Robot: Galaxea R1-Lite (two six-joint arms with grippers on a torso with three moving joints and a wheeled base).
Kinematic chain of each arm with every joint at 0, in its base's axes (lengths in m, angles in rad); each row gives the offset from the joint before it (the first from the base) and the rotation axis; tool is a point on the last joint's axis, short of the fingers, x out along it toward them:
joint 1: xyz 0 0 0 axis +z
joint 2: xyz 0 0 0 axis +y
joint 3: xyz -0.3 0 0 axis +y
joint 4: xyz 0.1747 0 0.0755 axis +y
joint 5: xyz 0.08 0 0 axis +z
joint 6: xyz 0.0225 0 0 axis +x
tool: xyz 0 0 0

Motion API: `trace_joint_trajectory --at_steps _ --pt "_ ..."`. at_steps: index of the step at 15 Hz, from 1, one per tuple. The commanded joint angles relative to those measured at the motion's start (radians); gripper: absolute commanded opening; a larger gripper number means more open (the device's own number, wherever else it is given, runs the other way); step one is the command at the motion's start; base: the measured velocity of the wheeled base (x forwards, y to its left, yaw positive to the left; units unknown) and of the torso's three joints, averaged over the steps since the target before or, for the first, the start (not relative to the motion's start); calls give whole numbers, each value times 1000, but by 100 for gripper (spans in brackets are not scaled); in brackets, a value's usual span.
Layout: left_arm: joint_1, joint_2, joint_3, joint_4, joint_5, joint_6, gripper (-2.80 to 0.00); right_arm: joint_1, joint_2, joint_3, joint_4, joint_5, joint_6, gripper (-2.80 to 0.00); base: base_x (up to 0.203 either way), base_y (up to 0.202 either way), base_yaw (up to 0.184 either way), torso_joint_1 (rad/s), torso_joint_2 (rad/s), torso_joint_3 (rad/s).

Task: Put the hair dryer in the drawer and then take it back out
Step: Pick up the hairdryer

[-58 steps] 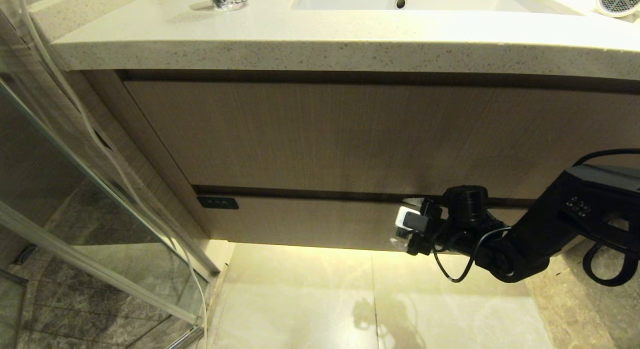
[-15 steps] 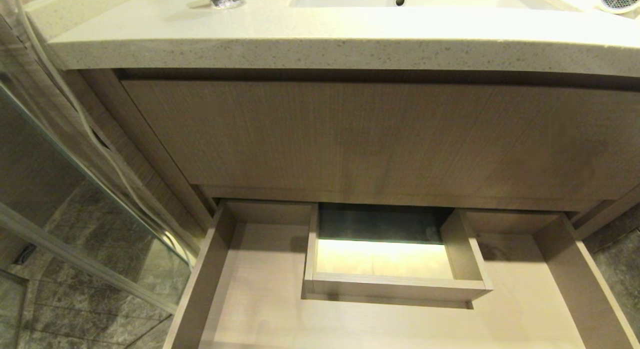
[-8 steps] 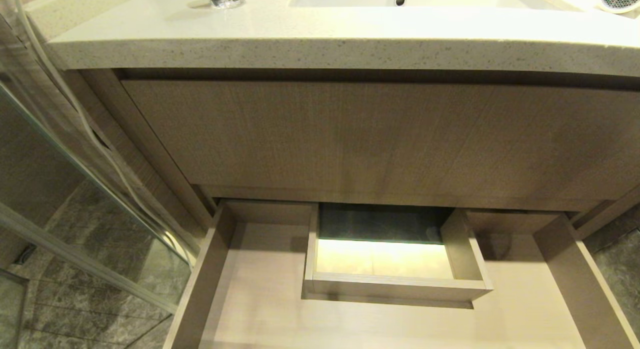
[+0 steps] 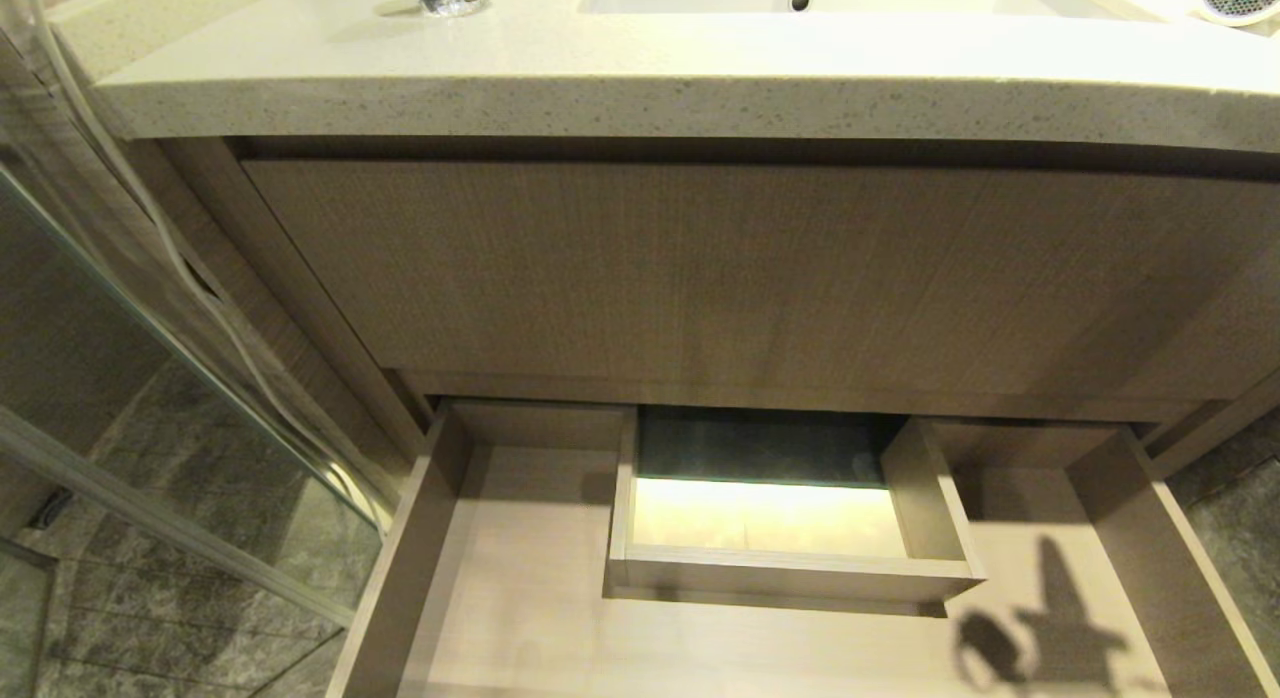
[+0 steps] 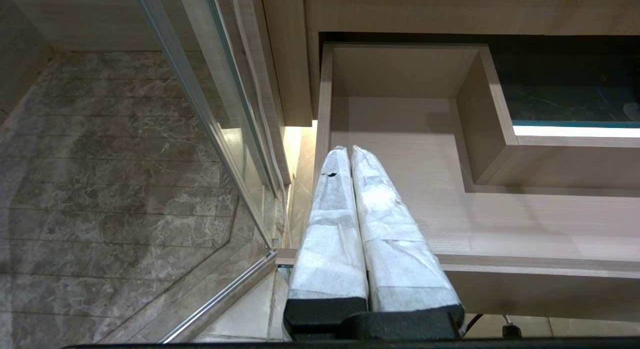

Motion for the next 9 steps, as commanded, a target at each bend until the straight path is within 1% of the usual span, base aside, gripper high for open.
trace_joint_trajectory --at_steps 1,4,6,7,9 --pt "0 0 0 0 0 0 -280 -4 222 -133 -55 -36 -8 -280 0 0 0 0 0 0" --pt "0 0 0 0 0 0 -280 -5 364 -248 -152 -106 -21 -280 0 0 0 0 0 0" --pt "0 0 0 0 0 0 -280 -5 402 -262 -176 -116 -32 -280 0 0 0 0 0 0" --pt "0 0 0 0 0 0 -280 -5 412 -265 -168 -119 -44 0 0 0 0 0 0 0" --pt "0 0 0 0 0 0 -280 -1 414 -258 -169 -126 -44 0 0 0 0 0 0 0"
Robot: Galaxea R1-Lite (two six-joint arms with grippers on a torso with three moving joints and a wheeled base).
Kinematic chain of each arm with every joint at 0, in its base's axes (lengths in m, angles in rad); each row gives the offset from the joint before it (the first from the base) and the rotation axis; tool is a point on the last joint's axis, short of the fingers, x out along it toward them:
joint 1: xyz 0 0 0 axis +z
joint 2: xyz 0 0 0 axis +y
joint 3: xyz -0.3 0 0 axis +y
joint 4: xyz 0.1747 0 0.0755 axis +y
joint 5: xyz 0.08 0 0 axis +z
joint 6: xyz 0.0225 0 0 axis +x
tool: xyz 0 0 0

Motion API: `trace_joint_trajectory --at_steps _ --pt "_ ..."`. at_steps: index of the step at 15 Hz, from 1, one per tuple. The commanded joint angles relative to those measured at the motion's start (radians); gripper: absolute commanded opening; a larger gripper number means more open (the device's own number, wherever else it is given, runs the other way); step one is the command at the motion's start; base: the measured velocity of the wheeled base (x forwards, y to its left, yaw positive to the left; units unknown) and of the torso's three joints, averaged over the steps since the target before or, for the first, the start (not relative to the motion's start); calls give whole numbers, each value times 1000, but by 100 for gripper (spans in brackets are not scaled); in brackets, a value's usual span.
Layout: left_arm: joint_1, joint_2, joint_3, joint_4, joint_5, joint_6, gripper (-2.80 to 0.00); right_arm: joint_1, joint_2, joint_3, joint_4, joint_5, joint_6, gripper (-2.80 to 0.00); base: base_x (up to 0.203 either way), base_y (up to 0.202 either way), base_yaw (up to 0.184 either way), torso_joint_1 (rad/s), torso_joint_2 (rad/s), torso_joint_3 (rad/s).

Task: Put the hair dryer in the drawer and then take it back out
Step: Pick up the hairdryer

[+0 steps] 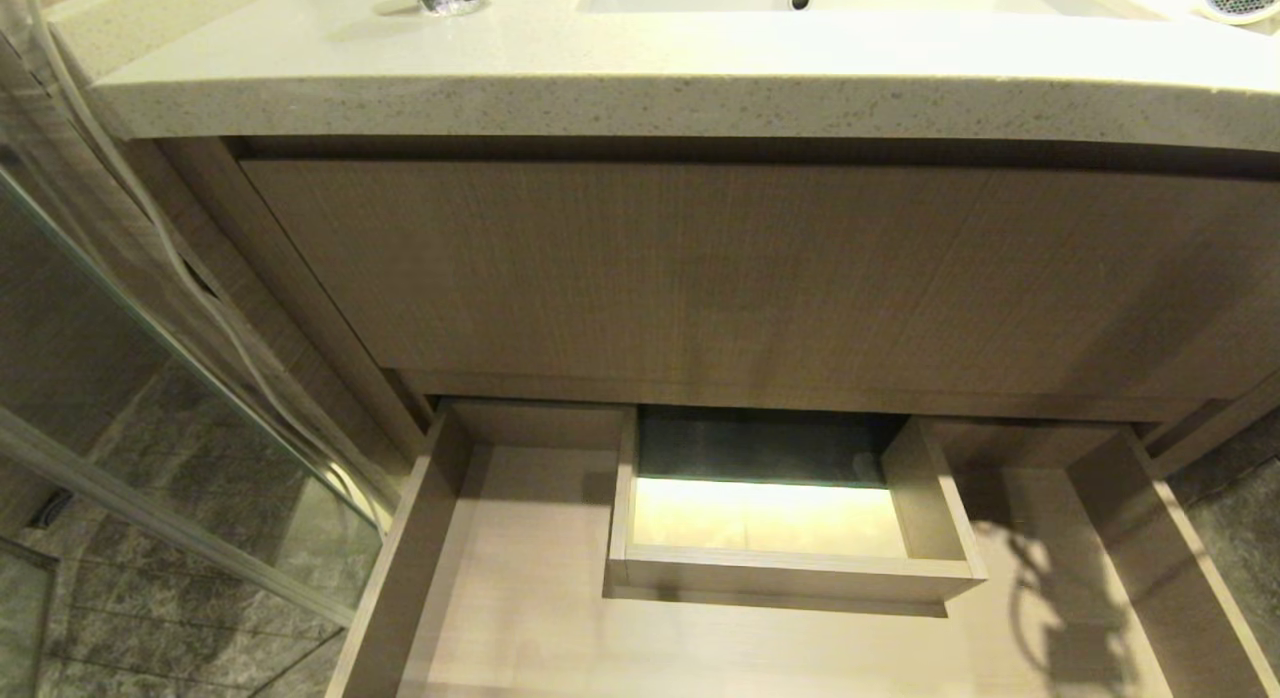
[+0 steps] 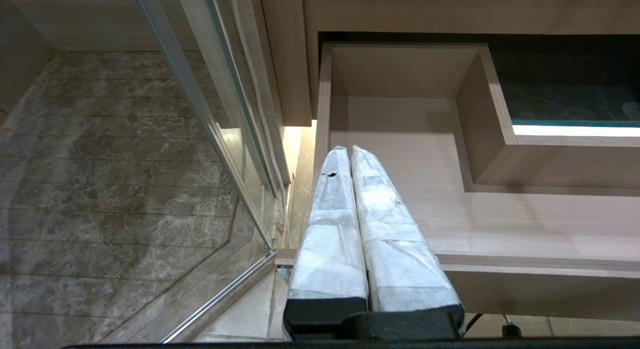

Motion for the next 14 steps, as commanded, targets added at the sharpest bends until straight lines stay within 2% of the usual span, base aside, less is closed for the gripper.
trace_joint_trajectory --at_steps 1,9,14 --pt "0 0 0 0 0 0 -280 10 26 9 -12 -1 -9 0 0 0 0 0 0 0" --pt "0 0 0 -1 0 0 -280 39 0 17 -27 13 -23 0 0 0 0 0 0 0" --pt "0 0 0 -1 0 0 -280 38 8 24 -124 0 -36 0 0 0 0 0 0 0"
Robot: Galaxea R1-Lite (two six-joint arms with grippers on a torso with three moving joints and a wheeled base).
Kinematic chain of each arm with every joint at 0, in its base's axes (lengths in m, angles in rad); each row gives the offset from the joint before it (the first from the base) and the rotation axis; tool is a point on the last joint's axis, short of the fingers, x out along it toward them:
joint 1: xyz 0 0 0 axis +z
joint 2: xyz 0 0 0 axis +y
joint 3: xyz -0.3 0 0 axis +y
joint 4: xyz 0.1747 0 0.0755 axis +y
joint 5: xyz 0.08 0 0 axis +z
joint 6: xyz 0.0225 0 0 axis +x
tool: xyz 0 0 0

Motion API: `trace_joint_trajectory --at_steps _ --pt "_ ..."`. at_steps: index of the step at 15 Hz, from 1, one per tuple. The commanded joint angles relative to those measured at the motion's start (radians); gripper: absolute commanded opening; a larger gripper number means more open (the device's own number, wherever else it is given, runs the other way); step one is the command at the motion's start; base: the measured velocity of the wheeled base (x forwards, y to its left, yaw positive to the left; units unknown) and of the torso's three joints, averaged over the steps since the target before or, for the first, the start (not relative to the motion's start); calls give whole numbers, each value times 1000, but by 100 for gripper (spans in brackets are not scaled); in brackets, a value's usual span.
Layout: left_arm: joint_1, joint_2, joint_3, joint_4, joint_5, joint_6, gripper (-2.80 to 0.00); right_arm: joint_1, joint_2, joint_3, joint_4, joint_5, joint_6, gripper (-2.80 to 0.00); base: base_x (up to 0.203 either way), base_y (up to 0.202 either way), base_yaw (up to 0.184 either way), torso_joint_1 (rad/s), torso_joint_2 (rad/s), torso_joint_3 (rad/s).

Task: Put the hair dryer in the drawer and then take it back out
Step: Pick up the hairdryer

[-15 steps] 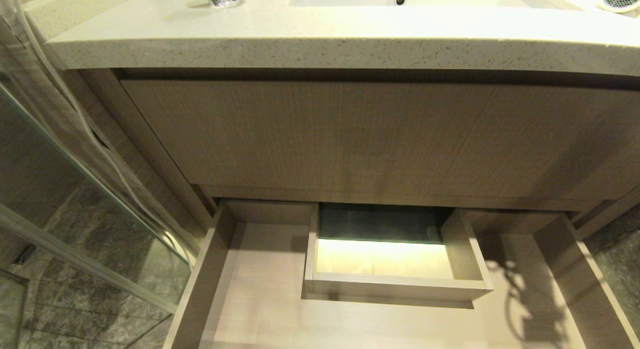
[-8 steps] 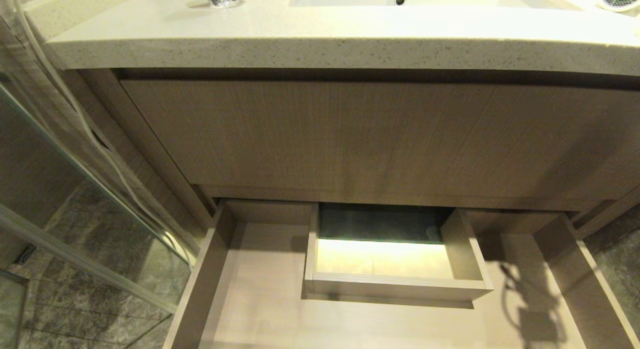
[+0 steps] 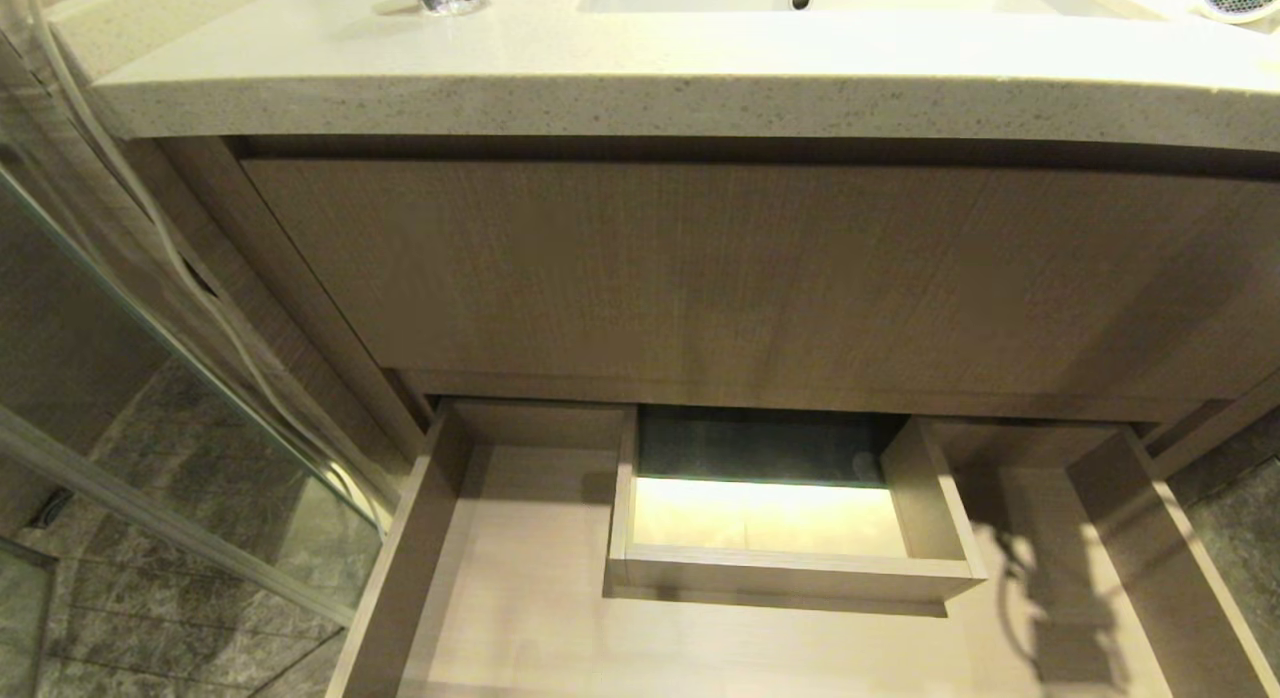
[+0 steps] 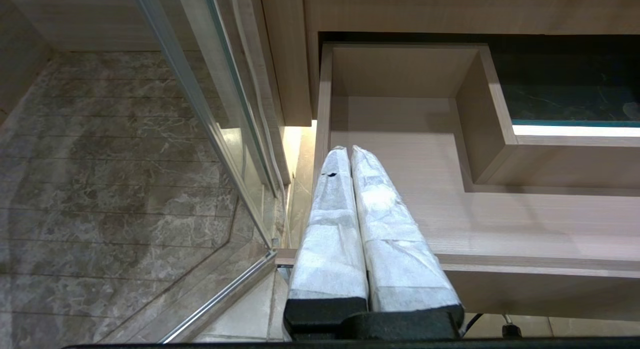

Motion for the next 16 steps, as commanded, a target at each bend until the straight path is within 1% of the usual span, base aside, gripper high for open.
trace_joint_trajectory --at_steps 1,3,5,8,9,10,14,16 --pt "0 0 0 0 0 0 -280 -2 3 6 3 -3 -6 0 0 0 0 0 0 0" --pt "0 0 0 0 0 0 -280 -3 4 9 14 -4 -2 0 0 0 0 0 0 0" --pt "0 0 0 0 0 0 -280 -3 -27 40 51 -3 6 0 0 0 0 0 0 0" --pt "0 0 0 0 0 0 -280 -2 -154 127 135 -1 39 0 0 0 0 0 0 0" --pt "0 0 0 0 0 0 -280 -2 -218 168 173 3 57 -196 0 0 0 0 0 0" --pt "0 0 0 0 0 0 -280 -2 -289 218 208 3 72 -280 0 0 0 0 0 0" --pt "0 0 0 0 0 0 -280 -1 -575 438 259 -2 137 -280 0 0 0 0 0 0" --pt "0 0 0 0 0 0 -280 0 -736 547 299 -39 152 -280 0 0 0 0 0 0"
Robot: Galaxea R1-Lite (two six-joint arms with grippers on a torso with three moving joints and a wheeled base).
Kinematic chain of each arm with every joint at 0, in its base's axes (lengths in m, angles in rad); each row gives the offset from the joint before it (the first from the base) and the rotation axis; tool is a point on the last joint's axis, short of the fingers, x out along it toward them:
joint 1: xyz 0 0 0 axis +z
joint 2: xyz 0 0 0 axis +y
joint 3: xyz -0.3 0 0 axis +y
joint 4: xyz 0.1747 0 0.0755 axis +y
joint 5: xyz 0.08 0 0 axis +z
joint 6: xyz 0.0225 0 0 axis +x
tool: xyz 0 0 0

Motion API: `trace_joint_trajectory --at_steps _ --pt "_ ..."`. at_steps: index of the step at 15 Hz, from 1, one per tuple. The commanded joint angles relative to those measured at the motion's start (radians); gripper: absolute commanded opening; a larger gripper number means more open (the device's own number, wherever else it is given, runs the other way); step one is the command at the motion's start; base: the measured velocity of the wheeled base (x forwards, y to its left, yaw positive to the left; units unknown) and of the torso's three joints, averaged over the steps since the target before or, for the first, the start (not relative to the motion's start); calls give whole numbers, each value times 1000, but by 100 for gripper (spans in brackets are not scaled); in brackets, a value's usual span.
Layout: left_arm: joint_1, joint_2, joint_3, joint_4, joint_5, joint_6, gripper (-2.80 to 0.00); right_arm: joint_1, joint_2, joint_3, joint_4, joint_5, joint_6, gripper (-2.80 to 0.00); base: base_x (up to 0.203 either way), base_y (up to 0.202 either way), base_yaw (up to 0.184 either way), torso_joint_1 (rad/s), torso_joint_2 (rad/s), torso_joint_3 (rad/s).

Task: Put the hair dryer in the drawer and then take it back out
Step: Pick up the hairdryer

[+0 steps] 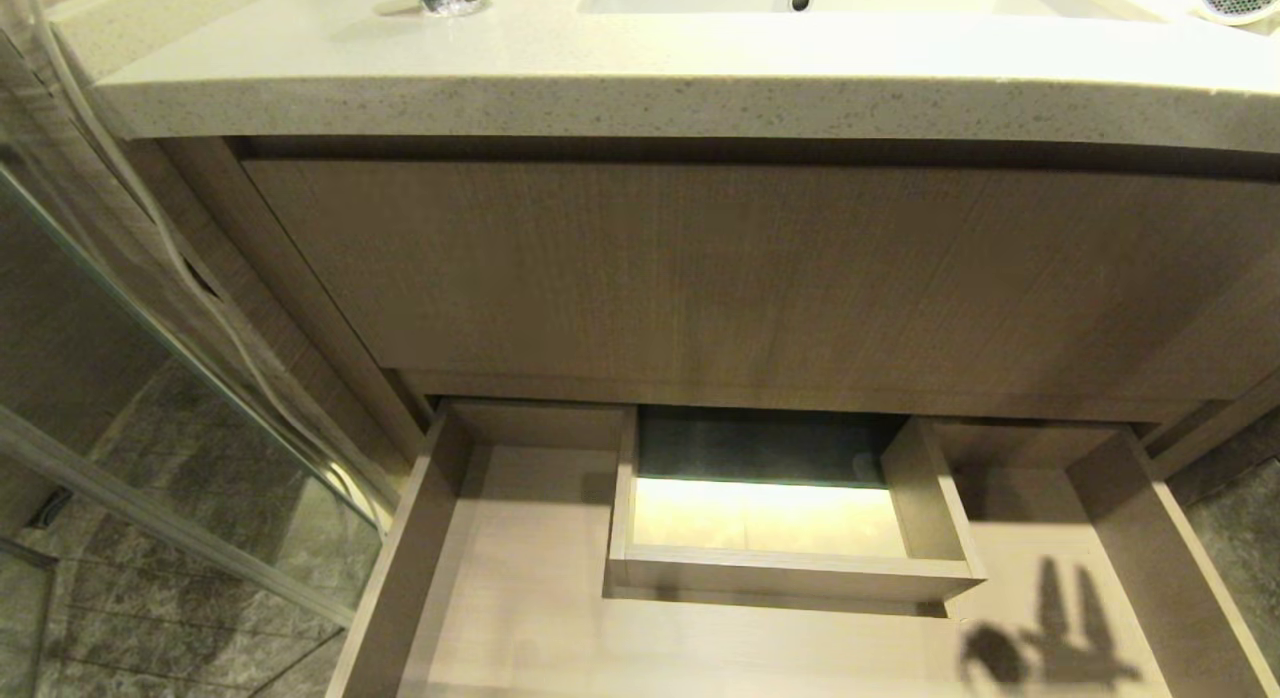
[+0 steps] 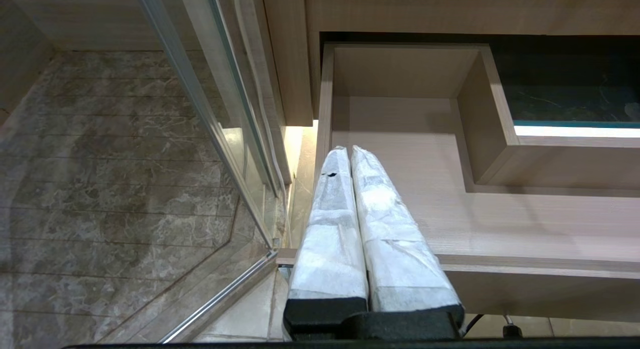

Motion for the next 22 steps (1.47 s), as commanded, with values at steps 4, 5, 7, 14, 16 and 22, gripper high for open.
trace_joint_trajectory --at_steps 4,5,7,14,16,22 --pt "0 0 0 0 0 0 -280 35 -480 347 194 -188 97 -280 0 0 0 0 0 0" --pt "0 0 0 0 0 0 -280 60 -545 455 214 -230 198 -280 0 0 0 0 0 0" --pt "0 0 0 0 0 0 -280 129 -690 670 272 -276 378 -280 0 0 0 0 0 0" --pt "0 0 0 0 0 0 -280 306 -917 1320 25 -223 703 -280 0 0 0 0 0 0" --pt "0 0 0 0 0 0 -280 348 -1015 1342 18 -170 761 -280 0 0 0 0 0 0" --pt "0 0 0 0 0 0 -280 388 -1198 1340 135 16 883 -280 0 0 0 0 0 0"
